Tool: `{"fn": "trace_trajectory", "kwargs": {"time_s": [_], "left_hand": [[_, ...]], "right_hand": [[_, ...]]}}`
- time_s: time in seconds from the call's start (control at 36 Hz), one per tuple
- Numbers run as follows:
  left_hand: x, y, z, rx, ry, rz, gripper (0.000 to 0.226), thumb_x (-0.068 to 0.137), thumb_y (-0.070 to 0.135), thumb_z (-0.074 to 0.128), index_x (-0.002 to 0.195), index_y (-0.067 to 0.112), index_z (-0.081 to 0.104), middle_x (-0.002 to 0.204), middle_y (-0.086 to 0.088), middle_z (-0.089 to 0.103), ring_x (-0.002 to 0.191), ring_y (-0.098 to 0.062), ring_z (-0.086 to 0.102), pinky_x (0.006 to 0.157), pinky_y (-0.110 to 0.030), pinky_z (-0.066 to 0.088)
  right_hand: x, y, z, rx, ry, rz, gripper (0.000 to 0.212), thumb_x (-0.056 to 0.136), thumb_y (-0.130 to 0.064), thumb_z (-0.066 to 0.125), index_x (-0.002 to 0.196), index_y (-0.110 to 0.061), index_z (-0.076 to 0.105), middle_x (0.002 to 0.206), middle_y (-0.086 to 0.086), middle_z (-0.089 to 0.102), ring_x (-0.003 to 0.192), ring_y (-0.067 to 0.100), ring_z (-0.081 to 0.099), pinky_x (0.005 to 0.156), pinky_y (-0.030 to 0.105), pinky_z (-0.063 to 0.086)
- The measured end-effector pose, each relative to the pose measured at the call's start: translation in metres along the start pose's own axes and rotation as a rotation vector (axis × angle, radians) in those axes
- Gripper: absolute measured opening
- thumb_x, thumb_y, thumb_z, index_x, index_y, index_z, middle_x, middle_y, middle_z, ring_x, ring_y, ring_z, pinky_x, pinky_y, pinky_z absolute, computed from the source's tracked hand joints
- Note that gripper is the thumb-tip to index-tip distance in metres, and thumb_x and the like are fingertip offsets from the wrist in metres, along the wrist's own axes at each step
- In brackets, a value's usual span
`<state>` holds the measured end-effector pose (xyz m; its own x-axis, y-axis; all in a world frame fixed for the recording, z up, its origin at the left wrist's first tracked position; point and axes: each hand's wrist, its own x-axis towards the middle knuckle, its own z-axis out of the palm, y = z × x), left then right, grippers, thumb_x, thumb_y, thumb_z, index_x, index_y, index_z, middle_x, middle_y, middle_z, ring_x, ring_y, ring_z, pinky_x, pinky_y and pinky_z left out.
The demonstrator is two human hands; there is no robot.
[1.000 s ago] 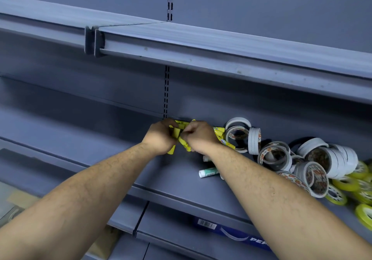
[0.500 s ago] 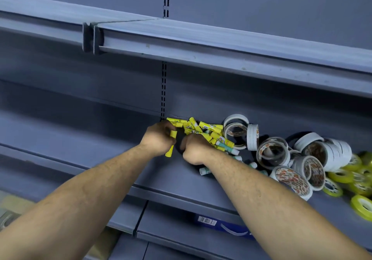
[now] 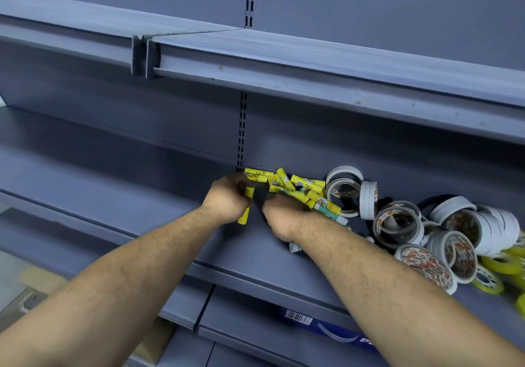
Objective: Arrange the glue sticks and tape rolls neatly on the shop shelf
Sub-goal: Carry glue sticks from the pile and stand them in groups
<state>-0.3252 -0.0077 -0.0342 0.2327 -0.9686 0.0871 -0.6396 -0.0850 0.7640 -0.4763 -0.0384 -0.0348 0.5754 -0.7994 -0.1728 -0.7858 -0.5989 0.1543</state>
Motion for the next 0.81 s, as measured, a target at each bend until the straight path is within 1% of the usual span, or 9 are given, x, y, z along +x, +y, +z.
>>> {"fn": "trace_trajectory", "kwargs": {"time_s": [0.08,0.17,0.25,0.31,0.36,0.44,0.53,0.64,0.81], "left_hand": [[0.000,-0.003,-0.002,-0.026,0.004,-0.021,0.031,0.082,0.005,0.066,0.101,0.030,0.065,0.098,0.006,0.063,0.085,-0.015,0.059,0.057,-0.010,0.039],[0.003,-0.006,-0.005,-0.156,0.011,-0.077,0.034,0.080,0.003,0.067,0.102,0.029,0.068,0.092,0.005,0.067,0.084,-0.020,0.065,0.069,-0.028,0.057],[0.005,-0.005,-0.009,-0.372,-0.031,-0.112,0.036,0.081,-0.006,0.064,0.104,0.022,0.070,0.079,-0.001,0.065,0.074,-0.023,0.066,0.079,-0.048,0.061],[0.005,0.000,-0.011,-0.481,-0.068,-0.105,0.037,0.083,-0.012,0.060,0.104,0.016,0.071,0.079,-0.005,0.062,0.074,-0.024,0.064,0.079,-0.049,0.061],[0.003,0.006,-0.013,-0.561,-0.108,-0.096,0.039,0.084,-0.015,0.057,0.101,0.017,0.070,0.084,-0.009,0.062,0.078,-0.025,0.065,0.075,-0.042,0.062],[0.000,0.014,-0.013,-0.617,-0.175,-0.084,0.041,0.085,-0.017,0.055,0.112,0.010,0.069,0.095,-0.018,0.066,0.084,-0.026,0.070,0.069,-0.034,0.062],[-0.002,0.021,-0.009,-0.658,-0.223,-0.073,0.042,0.086,-0.016,0.056,0.118,0.008,0.067,0.106,-0.020,0.070,0.088,-0.026,0.073,0.071,-0.035,0.062],[-0.001,0.029,0.001,-0.682,-0.262,-0.060,0.042,0.086,-0.014,0.060,0.114,0.016,0.068,0.106,-0.016,0.072,0.087,-0.024,0.074,0.073,-0.036,0.062],[-0.002,0.046,0.023,-0.658,-0.368,-0.018,0.043,0.086,-0.014,0.061,0.114,0.017,0.069,0.102,-0.012,0.073,0.088,-0.024,0.074,0.080,-0.043,0.061]], "right_hand": [[0.002,0.003,0.003,0.088,0.098,-0.012,0.027,0.091,-0.006,0.060,0.116,-0.016,0.062,0.115,0.008,0.061,0.108,0.030,0.056,0.077,0.031,0.050],[0.007,0.009,0.001,0.561,0.299,0.133,0.012,0.095,-0.025,0.061,0.107,-0.028,0.064,0.103,0.001,0.068,0.092,0.025,0.061,0.075,0.031,0.051],[0.010,0.012,-0.009,1.206,0.387,0.233,0.012,0.094,-0.016,0.069,0.105,-0.019,0.066,0.094,0.002,0.070,0.082,0.020,0.063,0.074,0.033,0.054],[0.005,0.017,-0.018,1.434,0.364,0.230,0.014,0.095,-0.009,0.067,0.107,-0.014,0.065,0.086,0.001,0.065,0.073,0.014,0.060,0.064,0.029,0.057],[-0.001,0.022,-0.024,1.478,0.357,0.200,0.013,0.095,-0.007,0.066,0.105,-0.014,0.064,0.084,-0.001,0.062,0.070,0.012,0.059,0.060,0.026,0.058],[-0.007,0.027,-0.025,1.511,0.356,0.187,0.015,0.095,-0.005,0.065,0.108,-0.013,0.065,0.087,0.004,0.064,0.074,0.017,0.061,0.061,0.029,0.059],[-0.014,0.030,-0.023,1.514,0.372,0.215,0.017,0.096,-0.006,0.065,0.111,-0.013,0.066,0.091,0.008,0.066,0.077,0.019,0.063,0.063,0.032,0.061],[-0.026,0.035,-0.021,1.538,0.408,0.282,0.019,0.096,-0.007,0.066,0.114,-0.012,0.067,0.088,0.008,0.067,0.069,0.016,0.065,0.057,0.028,0.058],[-0.056,0.049,-0.014,1.595,0.437,0.372,0.014,0.097,-0.009,0.064,0.101,-0.022,0.069,0.098,0.006,0.073,0.084,0.024,0.073,0.075,0.043,0.063]]}}
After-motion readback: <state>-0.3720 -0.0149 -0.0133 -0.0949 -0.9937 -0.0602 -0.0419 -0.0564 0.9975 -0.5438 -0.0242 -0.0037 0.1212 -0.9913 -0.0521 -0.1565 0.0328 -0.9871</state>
